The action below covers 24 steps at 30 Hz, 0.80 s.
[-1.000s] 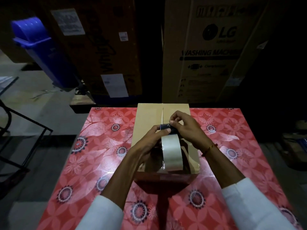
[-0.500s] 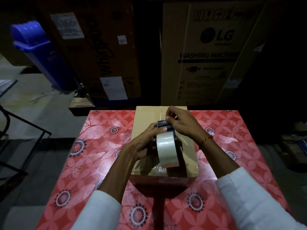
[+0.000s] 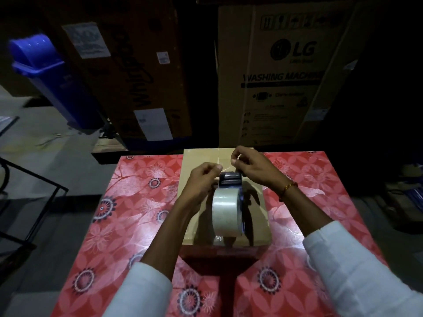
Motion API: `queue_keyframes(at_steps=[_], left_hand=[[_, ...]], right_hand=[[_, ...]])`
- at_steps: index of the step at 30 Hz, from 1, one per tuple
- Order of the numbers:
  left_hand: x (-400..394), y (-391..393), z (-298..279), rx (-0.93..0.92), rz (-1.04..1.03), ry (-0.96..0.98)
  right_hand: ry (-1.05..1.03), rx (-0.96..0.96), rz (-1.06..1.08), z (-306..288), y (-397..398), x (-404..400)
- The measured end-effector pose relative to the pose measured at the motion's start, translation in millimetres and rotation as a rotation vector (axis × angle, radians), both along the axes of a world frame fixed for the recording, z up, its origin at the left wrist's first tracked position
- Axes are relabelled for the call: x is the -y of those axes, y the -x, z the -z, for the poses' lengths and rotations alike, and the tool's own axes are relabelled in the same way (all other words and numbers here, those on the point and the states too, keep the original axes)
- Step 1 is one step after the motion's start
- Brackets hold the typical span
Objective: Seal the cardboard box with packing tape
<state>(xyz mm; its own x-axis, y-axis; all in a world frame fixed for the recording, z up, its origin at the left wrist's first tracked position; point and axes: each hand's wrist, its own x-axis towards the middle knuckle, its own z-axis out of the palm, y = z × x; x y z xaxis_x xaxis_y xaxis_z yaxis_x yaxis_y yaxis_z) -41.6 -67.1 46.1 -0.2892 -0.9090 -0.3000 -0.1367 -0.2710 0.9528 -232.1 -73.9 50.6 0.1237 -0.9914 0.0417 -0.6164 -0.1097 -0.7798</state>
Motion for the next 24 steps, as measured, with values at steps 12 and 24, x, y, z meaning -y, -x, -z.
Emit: queue_keyframes(at_steps=[12, 24], left_hand=[[18, 18, 22, -0.075, -0.098, -0.085], [22, 22, 26, -0.13, -0.14, -0.129]], right_hand=[[-0.463, 0.339, 0.099, 7, 12, 11], [-0.408, 0.631, 0.097, 9, 38, 6]])
